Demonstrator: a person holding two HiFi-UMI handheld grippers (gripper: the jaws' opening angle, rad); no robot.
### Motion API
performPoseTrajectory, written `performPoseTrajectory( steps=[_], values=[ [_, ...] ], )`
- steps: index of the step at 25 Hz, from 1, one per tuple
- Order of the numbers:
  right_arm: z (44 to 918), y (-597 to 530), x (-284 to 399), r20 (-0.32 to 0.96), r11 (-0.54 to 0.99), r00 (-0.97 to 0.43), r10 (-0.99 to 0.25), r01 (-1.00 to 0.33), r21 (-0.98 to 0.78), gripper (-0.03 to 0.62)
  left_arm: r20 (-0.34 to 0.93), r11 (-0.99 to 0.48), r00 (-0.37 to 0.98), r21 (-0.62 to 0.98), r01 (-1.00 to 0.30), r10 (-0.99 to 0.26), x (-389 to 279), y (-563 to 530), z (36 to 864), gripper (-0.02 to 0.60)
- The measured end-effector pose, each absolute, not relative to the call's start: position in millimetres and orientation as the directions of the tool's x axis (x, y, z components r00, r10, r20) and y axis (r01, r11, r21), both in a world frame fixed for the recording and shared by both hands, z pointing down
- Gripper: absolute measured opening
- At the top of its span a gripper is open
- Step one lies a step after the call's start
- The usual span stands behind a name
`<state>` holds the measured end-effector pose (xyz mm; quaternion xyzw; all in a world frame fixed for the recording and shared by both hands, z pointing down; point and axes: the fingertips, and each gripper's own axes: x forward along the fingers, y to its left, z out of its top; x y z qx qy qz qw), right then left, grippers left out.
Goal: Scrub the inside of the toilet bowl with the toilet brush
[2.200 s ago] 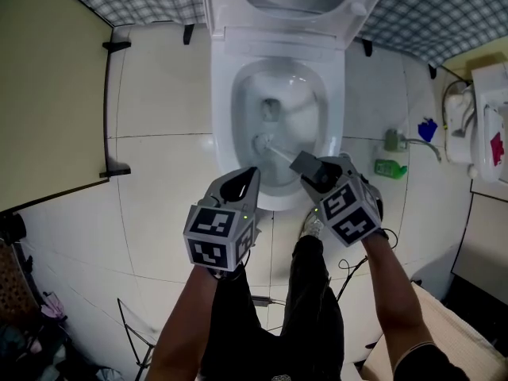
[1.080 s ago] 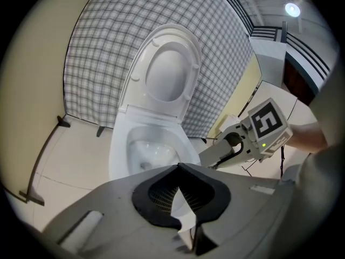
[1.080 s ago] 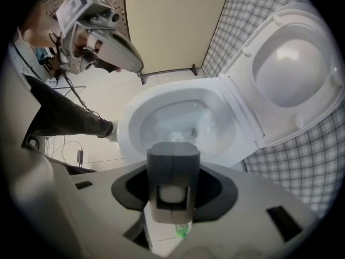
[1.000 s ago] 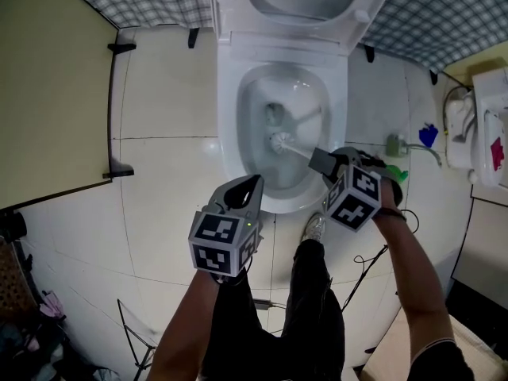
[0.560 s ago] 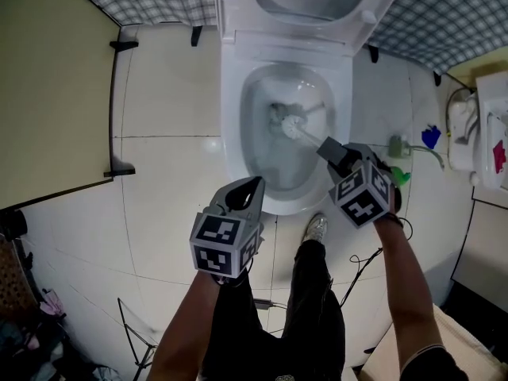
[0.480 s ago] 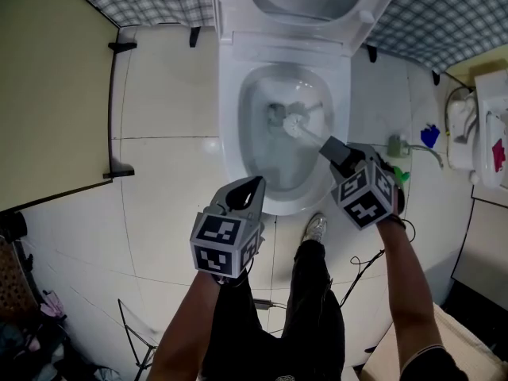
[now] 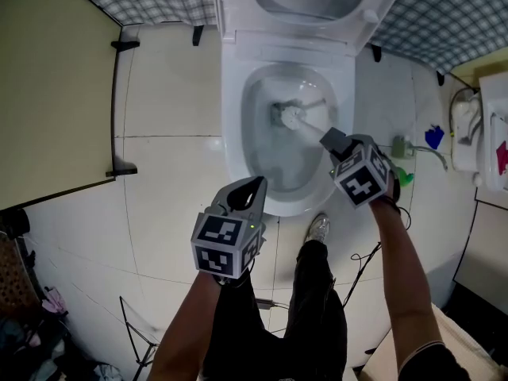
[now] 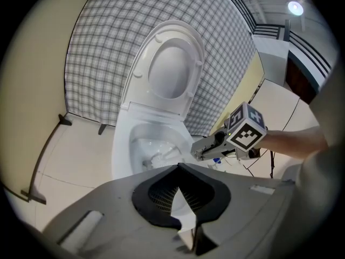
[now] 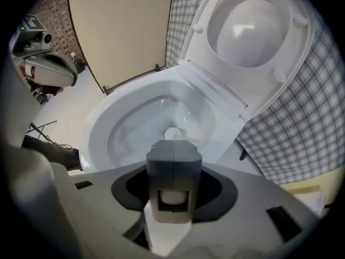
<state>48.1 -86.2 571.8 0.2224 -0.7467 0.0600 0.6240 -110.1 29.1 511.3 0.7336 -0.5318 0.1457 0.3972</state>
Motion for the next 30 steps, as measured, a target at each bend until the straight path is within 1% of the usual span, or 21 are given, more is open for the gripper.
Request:
performPoseTrajectory(
  steps=[4,8,12,16,24,30],
  values=[
    [577,-95,46,0.961,0.891,-0.114,-0.251,-0.415,0.184,0.192,0.633,-0.111,0.383,0.426,-0.898,-0.672,-117,27,515,0.008],
    [564,-93,61,0.961,0.894,-0.101,-0.256,-0.404,0.196,0.192,0.631,-0.112,0.39,0.434,-0.894,-0.67,-115,26,515,0.009],
    [538,-95,78,0.951,0.896,-0.09,-0.296,-0.372,0.244,0.192,0.622,-0.13,0.409,0.444,-0.887,-0.667,-106,19,510,0.008],
    [527,-102,83,0.943,0.887,-0.085,-0.322,-0.375,0.269,0.192,0.618,-0.142,0.419,0.446,-0.884,-0.665,-101,14,508,0.008],
    [560,-116,49,0.955,0.901,-0.116,-0.272,-0.381,0.21,0.192,0.628,-0.122,0.401,0.439,-0.89,-0.667,-112,10,513,0.009],
    [542,-124,27,0.931,0.887,-0.184,-0.316,-0.405,0.221,0.192,0.633,-0.108,0.397,0.444,-0.889,-0.665,-120,8,519,0.009]
  ],
)
